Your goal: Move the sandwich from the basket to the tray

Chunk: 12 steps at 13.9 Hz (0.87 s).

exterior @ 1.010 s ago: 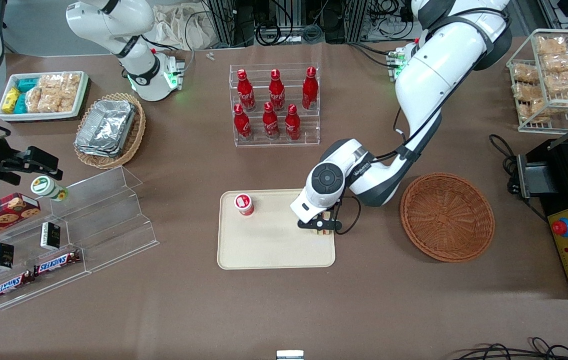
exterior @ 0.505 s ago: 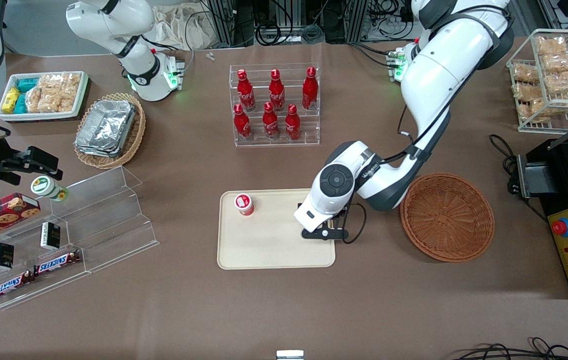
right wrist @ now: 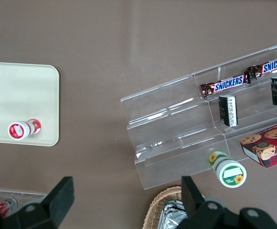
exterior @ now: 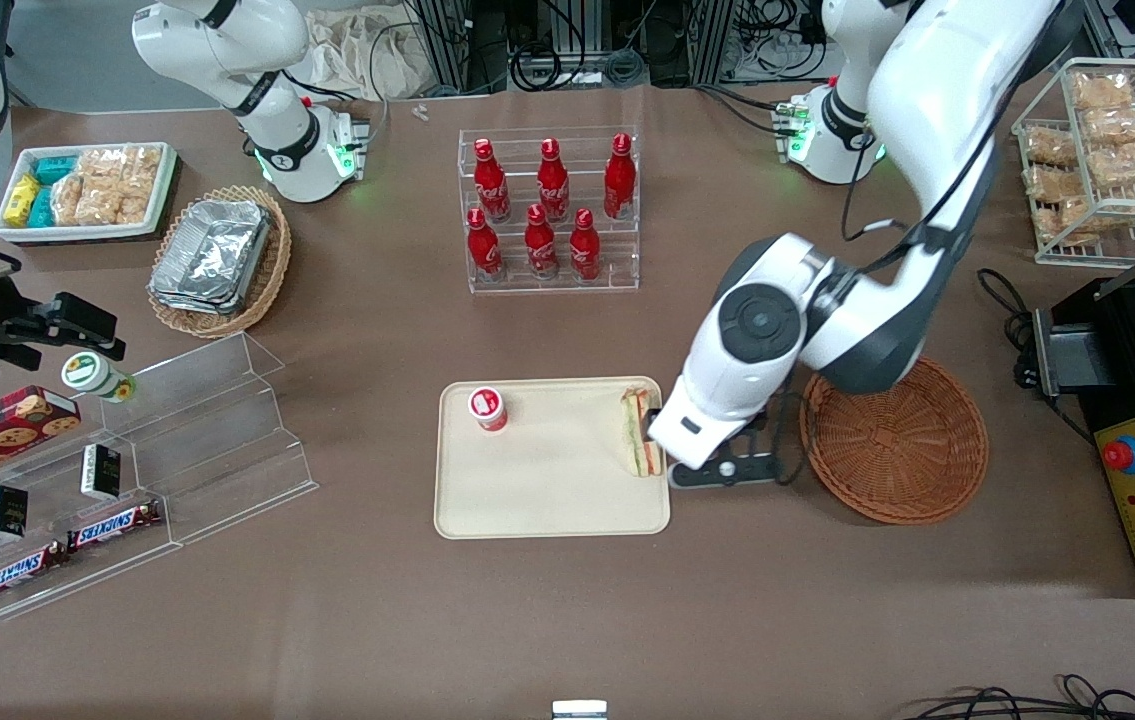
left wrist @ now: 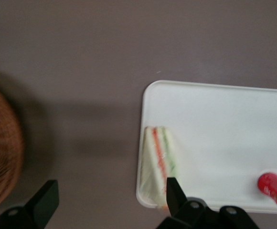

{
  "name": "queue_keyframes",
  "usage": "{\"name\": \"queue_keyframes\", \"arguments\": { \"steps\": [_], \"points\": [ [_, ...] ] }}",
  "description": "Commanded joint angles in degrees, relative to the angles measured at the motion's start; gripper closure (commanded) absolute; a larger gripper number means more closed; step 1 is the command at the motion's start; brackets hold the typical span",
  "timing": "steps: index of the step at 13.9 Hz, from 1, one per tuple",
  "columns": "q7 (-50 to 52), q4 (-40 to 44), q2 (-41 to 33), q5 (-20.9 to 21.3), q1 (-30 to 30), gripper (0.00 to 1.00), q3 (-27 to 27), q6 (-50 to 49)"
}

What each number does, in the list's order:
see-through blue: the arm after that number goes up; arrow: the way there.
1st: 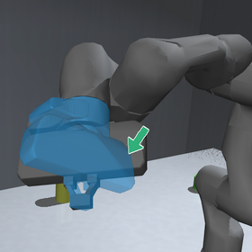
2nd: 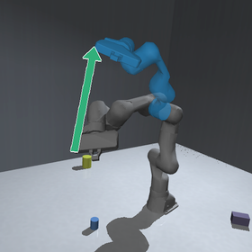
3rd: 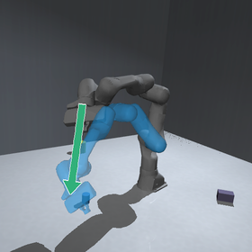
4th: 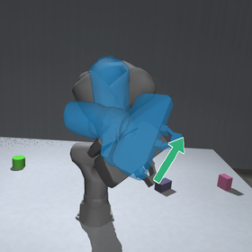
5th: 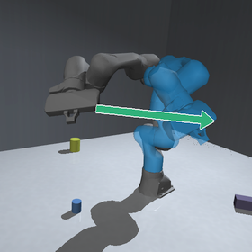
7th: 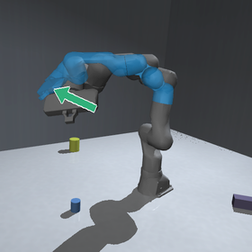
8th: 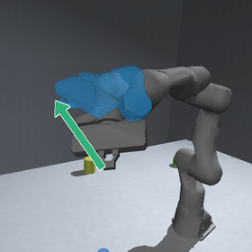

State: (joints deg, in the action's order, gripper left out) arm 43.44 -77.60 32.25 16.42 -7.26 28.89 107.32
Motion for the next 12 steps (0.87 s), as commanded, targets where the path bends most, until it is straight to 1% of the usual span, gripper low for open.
{"name": "queue_keyframes", "arguments": {
  "steps": [1,3,7,8,9,10,11,12],
  "points": [
    [-0.3,-2.3,-8.0,-3.1,4.4,0.0,-0.1,-6.4],
    [-0.6,-2.7,-11.1,-5.3,7.1,0.0,-0.1,-8.2],
    [-0.7,-3.0,-13.3,-5.5,10.3,0.0,-0.1,-9.7],
    [-1.1,-4.0,-14.1,-5.7,12.9,0.0,0.4,-10.5],
    [-3.3,-5.0,-15.6,-7.1,13.7,0.0,0.2,-10.9],
    [-7.4,-7.2,-17.1,-8.1,13.8,0.0,-0.7,-10.7],
    [-12.3,-9.3,-19.1,-9.2,13.2,0.0,-4.0,-9.9],
    [-16.5,-10.7,-20.9,-12.2,11.8,0.0,-7.4,-9.8]
  ]
}}
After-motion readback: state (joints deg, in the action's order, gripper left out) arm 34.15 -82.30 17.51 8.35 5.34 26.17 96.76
